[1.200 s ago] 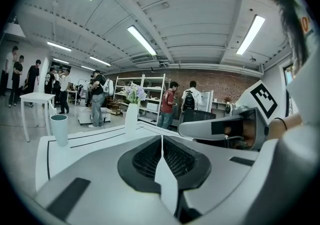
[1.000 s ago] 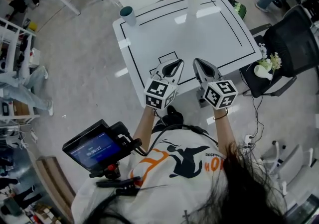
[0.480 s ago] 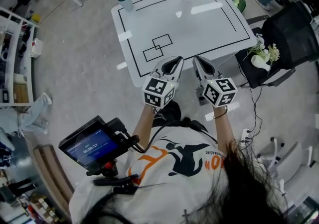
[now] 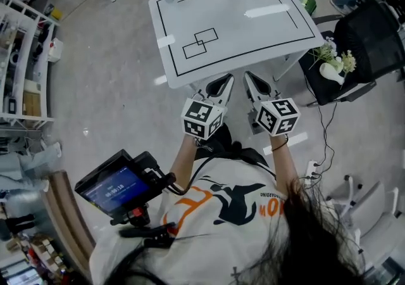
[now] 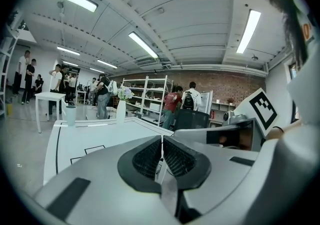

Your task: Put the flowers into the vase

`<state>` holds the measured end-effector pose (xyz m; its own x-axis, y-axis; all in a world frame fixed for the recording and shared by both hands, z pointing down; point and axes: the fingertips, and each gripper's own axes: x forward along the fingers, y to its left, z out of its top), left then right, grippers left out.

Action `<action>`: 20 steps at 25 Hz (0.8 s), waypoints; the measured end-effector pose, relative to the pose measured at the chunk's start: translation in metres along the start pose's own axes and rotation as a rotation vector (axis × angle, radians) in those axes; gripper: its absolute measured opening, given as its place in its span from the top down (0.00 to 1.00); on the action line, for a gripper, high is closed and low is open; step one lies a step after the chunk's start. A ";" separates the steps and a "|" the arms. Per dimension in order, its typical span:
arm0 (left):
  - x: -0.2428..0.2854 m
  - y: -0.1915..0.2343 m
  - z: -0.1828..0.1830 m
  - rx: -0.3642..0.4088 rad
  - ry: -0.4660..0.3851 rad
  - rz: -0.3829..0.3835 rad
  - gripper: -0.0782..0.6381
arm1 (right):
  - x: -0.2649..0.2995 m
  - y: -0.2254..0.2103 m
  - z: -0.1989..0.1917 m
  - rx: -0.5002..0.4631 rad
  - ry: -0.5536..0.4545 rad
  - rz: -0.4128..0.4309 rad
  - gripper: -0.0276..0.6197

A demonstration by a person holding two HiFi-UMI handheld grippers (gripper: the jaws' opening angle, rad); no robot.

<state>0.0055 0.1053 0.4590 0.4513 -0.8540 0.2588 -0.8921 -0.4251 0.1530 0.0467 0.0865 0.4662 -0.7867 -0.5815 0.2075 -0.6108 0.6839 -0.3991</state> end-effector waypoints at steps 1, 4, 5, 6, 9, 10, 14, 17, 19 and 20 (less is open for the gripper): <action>-0.003 -0.004 -0.001 -0.001 -0.002 0.002 0.87 | -0.004 0.002 -0.001 -0.002 -0.001 0.003 0.94; -0.011 -0.014 -0.003 -0.004 -0.007 0.008 0.87 | -0.015 0.008 -0.004 -0.012 -0.002 0.013 0.94; -0.013 -0.018 -0.005 -0.003 -0.007 0.007 0.87 | -0.019 0.009 -0.006 -0.013 -0.002 0.014 0.94; -0.014 -0.022 -0.006 0.000 -0.006 0.005 0.87 | -0.023 0.010 -0.007 -0.014 -0.001 0.014 0.94; -0.017 -0.032 -0.010 0.005 0.003 -0.002 0.87 | -0.030 0.009 -0.011 -0.013 0.001 0.010 0.94; -0.018 -0.034 -0.011 0.005 0.004 -0.003 0.87 | -0.031 0.009 -0.011 -0.013 0.001 0.009 0.94; -0.022 -0.035 -0.011 0.006 0.006 -0.004 0.87 | -0.032 0.012 -0.007 -0.016 -0.007 0.005 0.94; -0.024 -0.034 -0.012 0.005 0.003 0.000 0.87 | -0.031 0.013 -0.007 -0.025 -0.006 0.008 0.94; -0.025 -0.034 -0.013 0.007 0.004 0.001 0.87 | -0.031 0.012 -0.008 -0.027 -0.007 0.009 0.94; -0.025 -0.034 -0.014 0.007 0.004 0.002 0.87 | -0.030 0.012 -0.008 -0.027 -0.007 0.009 0.94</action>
<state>0.0246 0.1452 0.4605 0.4495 -0.8536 0.2633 -0.8932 -0.4254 0.1459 0.0626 0.1158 0.4625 -0.7914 -0.5784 0.1976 -0.6061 0.7005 -0.3768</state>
